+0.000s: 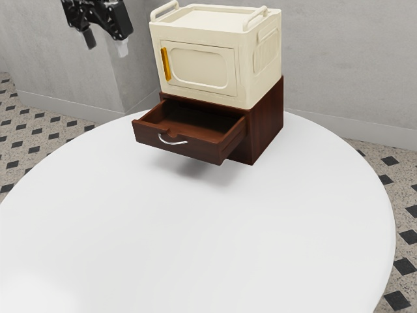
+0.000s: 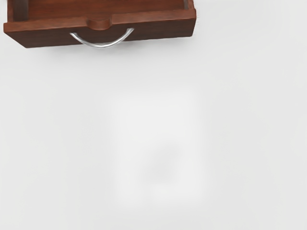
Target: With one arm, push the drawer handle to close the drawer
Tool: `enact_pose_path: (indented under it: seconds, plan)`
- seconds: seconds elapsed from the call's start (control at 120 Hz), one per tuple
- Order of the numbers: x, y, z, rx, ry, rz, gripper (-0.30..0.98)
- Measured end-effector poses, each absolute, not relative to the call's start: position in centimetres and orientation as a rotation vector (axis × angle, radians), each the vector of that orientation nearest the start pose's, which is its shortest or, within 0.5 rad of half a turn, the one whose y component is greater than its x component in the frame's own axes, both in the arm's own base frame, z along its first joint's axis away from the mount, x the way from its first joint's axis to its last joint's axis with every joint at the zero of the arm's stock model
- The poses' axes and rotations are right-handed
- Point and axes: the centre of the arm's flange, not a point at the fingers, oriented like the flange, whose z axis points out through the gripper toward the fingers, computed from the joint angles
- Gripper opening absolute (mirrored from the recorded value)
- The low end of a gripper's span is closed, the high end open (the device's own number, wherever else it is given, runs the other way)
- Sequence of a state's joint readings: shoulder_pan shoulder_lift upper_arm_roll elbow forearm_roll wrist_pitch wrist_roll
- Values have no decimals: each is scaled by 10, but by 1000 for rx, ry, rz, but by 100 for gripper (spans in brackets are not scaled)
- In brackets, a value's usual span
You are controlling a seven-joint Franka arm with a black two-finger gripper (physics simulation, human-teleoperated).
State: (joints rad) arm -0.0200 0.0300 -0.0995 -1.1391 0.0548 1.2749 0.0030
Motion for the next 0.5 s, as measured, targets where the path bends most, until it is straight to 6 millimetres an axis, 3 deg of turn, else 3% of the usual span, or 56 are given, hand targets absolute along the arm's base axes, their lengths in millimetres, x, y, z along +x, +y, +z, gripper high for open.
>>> enact_pose_path:
  seconds: [0.125,0.267,0.308,0.358,0.425,0.5]
  plan:
    - [514,-67,768,-3065,163,-145,69]
    - [519,-43,756,-3063,51,-107,69]
    - [517,-36,730,-3054,15,-33,69]
    - [502,-28,693,-3034,-31,44,69]
    - [484,-45,640,-3012,1,101,69]
    - [476,-43,587,-3001,-12,113,68]
